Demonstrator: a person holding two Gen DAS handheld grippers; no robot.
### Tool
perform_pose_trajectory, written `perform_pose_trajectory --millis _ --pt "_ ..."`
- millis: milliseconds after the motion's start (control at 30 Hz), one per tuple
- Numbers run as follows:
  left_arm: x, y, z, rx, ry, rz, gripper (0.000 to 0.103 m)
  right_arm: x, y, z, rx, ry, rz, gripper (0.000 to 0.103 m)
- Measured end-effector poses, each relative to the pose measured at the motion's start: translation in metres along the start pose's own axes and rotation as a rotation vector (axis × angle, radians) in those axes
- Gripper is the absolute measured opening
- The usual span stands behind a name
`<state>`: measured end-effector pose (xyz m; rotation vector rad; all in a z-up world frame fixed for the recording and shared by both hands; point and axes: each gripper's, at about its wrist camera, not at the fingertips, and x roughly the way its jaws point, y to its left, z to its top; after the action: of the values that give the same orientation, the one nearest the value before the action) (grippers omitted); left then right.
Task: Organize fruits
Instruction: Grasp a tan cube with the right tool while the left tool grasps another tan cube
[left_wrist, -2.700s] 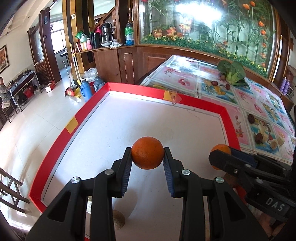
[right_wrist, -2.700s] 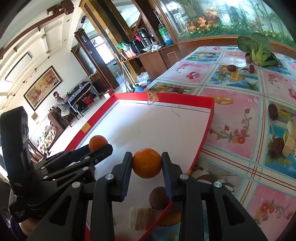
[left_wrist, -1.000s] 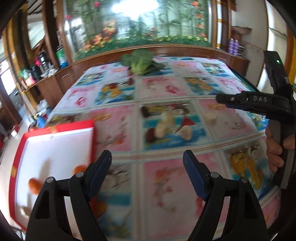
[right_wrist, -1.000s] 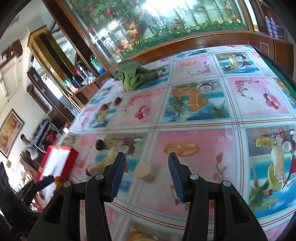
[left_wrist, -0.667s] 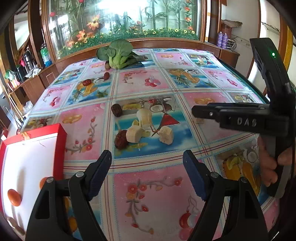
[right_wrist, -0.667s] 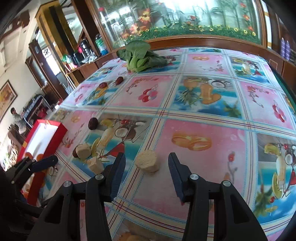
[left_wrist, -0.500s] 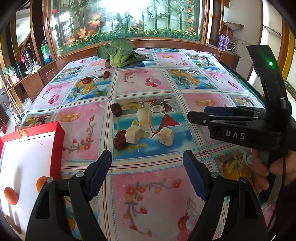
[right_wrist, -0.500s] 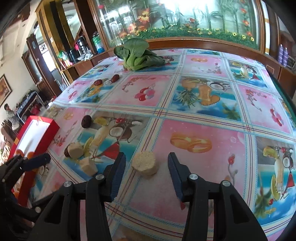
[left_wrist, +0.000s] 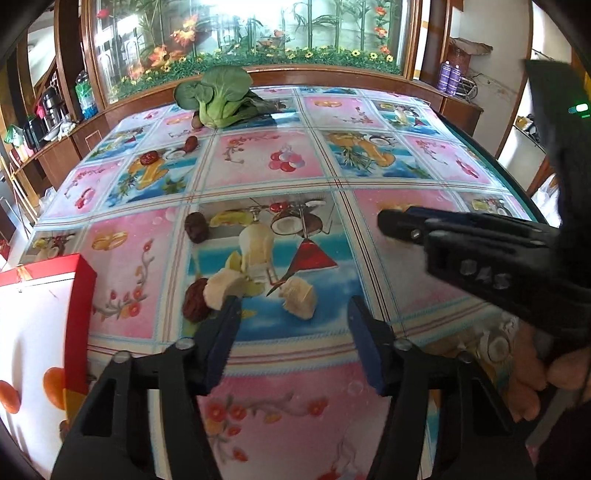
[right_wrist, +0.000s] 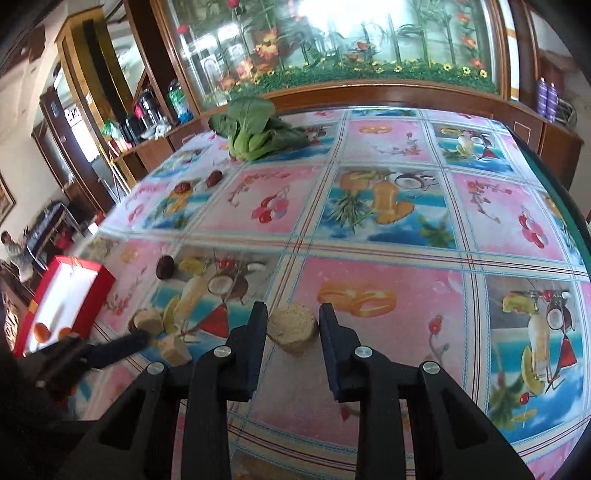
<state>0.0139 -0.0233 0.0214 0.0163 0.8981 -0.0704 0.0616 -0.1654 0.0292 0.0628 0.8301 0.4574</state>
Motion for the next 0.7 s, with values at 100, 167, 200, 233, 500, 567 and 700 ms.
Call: perform_pose_trajectory --millis 100,167,200,233,500,567,700 --pt "0.01 0.001 0.003 -0.012 0.013 0.015 0.049 -0.002 0.002 0.002 0.007 -0.009 0.009 0.028" --pt "0.015 0.001 0.004 -0.017 0.018 0.021 0.044 -0.003 0.002 0.003 0.011 -0.012 0.015 0.028" --pt "0.015 0.001 0.004 -0.016 0.011 0.025 0.043 -0.003 0.003 0.003 0.012 -0.013 0.018 0.028" --pt "0.016 0.001 0.005 -0.015 0.009 0.027 0.041 -0.003 0.004 0.003 0.013 -0.014 0.018 0.028" --pt "0.017 0.001 0.006 -0.012 -0.01 0.018 0.024 -0.006 0.005 0.003 0.018 -0.026 0.029 0.028" --pt "0.016 0.001 0.005 -0.013 -0.012 0.011 0.023 -0.006 0.005 0.003 0.018 -0.03 0.028 0.028" --pt "0.011 0.002 0.001 -0.017 -0.014 0.0 0.023 -0.007 0.006 0.003 0.018 -0.037 0.032 0.028"
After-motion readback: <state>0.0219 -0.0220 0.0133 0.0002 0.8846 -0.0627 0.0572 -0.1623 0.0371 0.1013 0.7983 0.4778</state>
